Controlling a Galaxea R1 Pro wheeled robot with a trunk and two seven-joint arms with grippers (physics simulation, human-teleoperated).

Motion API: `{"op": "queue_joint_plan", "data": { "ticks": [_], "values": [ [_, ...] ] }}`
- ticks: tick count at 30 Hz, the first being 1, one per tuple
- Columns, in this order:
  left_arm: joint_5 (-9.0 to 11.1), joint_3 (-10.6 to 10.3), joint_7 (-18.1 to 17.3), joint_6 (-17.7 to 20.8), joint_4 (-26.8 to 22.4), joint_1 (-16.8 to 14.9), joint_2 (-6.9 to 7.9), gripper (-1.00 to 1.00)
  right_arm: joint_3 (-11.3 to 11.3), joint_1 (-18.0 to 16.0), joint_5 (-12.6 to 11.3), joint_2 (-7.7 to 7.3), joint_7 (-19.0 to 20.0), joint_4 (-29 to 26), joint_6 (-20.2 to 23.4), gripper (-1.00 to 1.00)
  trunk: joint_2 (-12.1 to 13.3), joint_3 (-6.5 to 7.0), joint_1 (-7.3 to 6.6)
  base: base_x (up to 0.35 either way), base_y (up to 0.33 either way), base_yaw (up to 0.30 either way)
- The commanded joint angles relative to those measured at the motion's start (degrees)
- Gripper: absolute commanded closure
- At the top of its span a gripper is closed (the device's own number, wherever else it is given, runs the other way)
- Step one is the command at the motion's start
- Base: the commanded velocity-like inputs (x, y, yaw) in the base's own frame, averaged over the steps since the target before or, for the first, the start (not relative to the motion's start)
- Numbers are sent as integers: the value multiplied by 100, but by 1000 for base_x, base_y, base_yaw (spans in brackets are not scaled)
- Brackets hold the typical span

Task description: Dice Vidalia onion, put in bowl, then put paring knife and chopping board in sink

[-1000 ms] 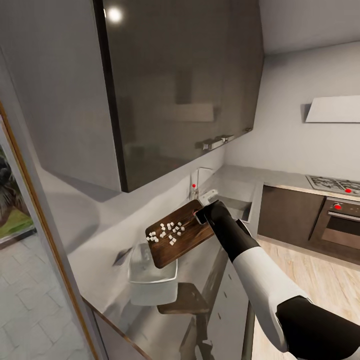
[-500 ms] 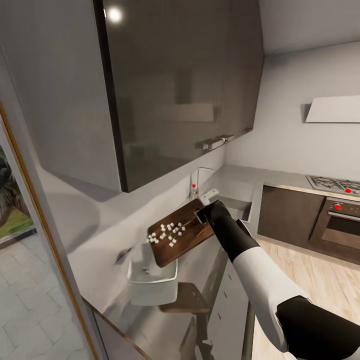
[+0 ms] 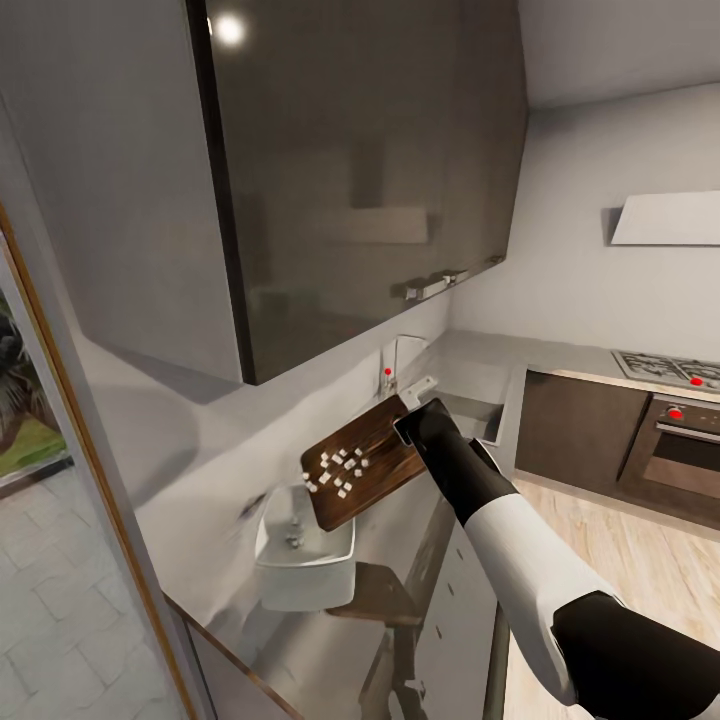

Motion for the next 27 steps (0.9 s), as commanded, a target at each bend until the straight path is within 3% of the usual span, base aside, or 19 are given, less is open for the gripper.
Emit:
{"op": "queue_joint_plan", "data": {
  "ticks": [1, 11, 27],
  "values": [
    [48, -48, 5, -42, 26, -7, -5, -100, 6, -2, 51, 0, 27, -3, 26, 100, -5, -3, 2, 0, 0, 0],
    [48, -48, 5, -42, 26, -7, -4, -100, 362, -2, 47, 0, -187, -3, 41, 100, -5, -3, 2, 0, 0, 0],
    [43, -48, 5, -42, 19, -7, -10, -100, 403, -2, 44, 0, -243, -3, 43, 100, -5, -3, 2, 0, 0, 0]
  ]
}}
